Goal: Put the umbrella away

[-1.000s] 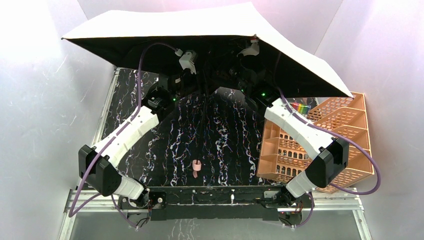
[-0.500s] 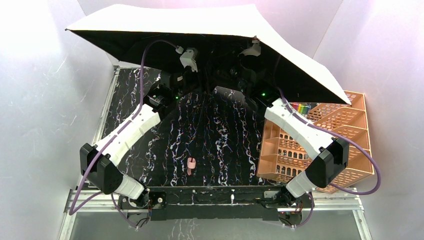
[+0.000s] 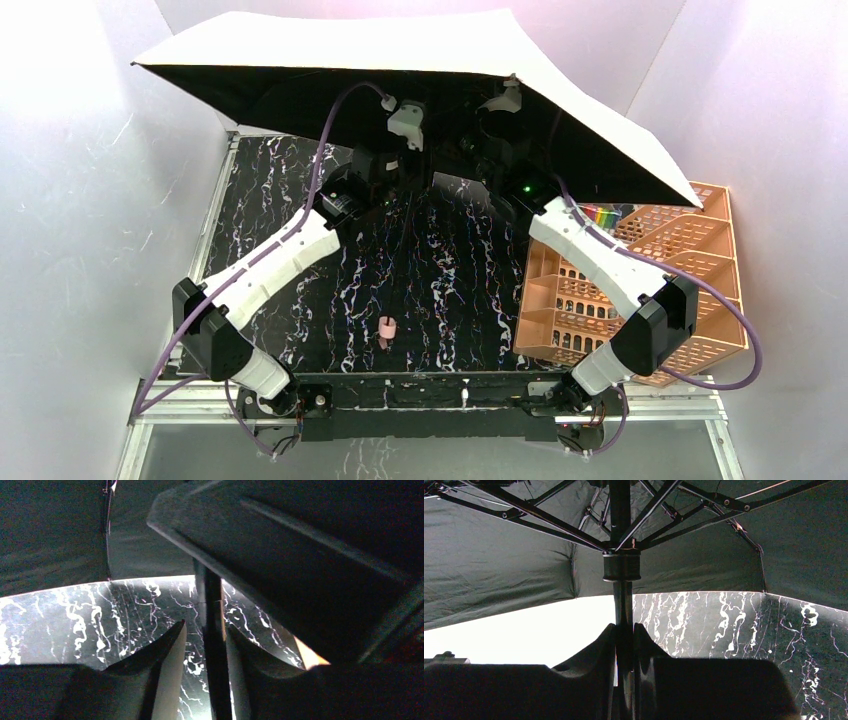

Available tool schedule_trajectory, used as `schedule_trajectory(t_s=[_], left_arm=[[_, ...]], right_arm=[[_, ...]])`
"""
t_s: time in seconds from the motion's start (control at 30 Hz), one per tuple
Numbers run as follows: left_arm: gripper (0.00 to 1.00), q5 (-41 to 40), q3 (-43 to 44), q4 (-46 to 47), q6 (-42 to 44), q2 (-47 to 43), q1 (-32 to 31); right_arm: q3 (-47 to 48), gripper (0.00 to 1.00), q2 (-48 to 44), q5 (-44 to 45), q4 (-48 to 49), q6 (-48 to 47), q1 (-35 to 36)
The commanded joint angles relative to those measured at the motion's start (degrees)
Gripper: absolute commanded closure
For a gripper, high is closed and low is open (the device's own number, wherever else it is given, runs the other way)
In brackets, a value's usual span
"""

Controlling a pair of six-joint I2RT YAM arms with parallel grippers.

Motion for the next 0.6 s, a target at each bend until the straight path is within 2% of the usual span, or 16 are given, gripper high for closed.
schedule_trajectory(t_s=[0.0,0.03,0.1,0.13,0.2,0.23,0.27,0.4,0.47,0.57], left_arm=[[0.70,-5.5,2.5,0.0,3.1,0.6,-1.2],[0.76,-5.6,2.5,0.1,3.1,0.7,-1.2],[0.96,-5.7,2.8,0.0,2.9,0.8,-1.3],[1.00,-6.2,2.9,-0.2,2.4,0.7,-1.3],[1.00,-7.0,2.9,-0.4,1.3,0.1,-1.3],[1.00,-7.0,2.9,-0.5,0.9,-0.4,-1.3],[1.00,-6.8,3.0,-0.7,0.3,-1.0,-1.2],[1.00,-2.4,5.5,-1.4,-2.7,-2.8,-1.2],[1.00,0.6,8.2,-2.7,-3.8,-2.6,-1.1],[1.00,4.7,10.3,-2.3,-5.6,-2.9,-1.1]], right_arm=[[1.9,1.00,-1.3,0.3,2.4,0.6,0.4],[1.8,1.00,-1.2,0.2,2.4,0.6,0.5],[1.4,1.00,-1.4,0.2,2.5,0.5,0.4],[0.7,1.00,-1.7,0.2,2.9,0.5,0.5],[-1.6,1.00,-2.9,0.1,5.2,0.2,0.5],[-3.3,0.96,-3.8,0.3,6.8,-0.3,0.5],[-5.2,0.90,-4.8,0.4,9.1,-1.3,0.4],[-11.5,0.58,-8.9,-1.2,18.6,-7.3,0.5],[-13.1,0.49,-10.2,-3.3,20.3,-10.2,0.4],[-16.9,0.41,-12.8,-6.9,24.9,-12.6,0.4]])
